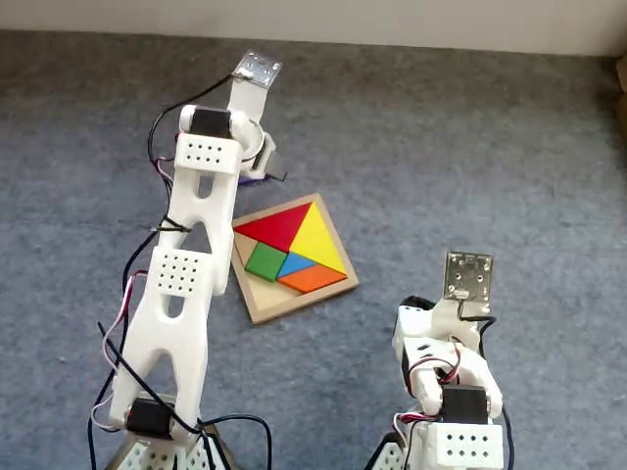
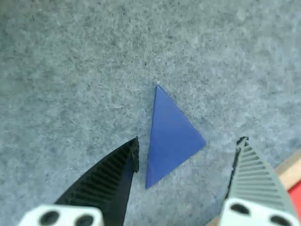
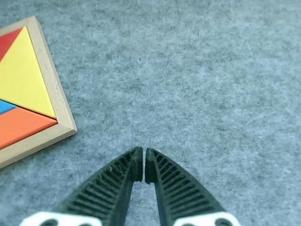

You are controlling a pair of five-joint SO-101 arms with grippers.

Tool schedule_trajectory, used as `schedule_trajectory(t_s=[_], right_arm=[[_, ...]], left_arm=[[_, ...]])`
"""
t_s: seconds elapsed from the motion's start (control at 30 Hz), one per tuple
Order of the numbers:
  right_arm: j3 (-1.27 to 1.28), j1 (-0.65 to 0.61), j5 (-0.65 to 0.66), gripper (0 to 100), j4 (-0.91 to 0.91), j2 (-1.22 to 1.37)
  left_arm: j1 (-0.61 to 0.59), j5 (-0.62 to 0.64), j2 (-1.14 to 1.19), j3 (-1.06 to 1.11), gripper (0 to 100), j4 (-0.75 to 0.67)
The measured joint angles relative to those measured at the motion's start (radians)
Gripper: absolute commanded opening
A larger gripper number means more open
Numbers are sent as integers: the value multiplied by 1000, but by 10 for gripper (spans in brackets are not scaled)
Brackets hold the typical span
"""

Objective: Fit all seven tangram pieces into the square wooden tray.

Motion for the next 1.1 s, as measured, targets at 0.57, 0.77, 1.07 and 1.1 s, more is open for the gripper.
schedule_trajectory(t_s=[0.57, 0.77, 1.07, 1.1], right_arm=[[0, 0, 0, 31, 0, 0], [0, 0, 0, 31, 0, 0], [0, 0, 0, 31, 0, 0], [0, 0, 0, 31, 0, 0]], left_arm=[[-38, 6, 75, 0, 204, -80], [-28, -71, 75, 0, 172, -80], [-23, -86, 75, -17, 171, -38], [-23, -86, 75, -26, 171, -21]])
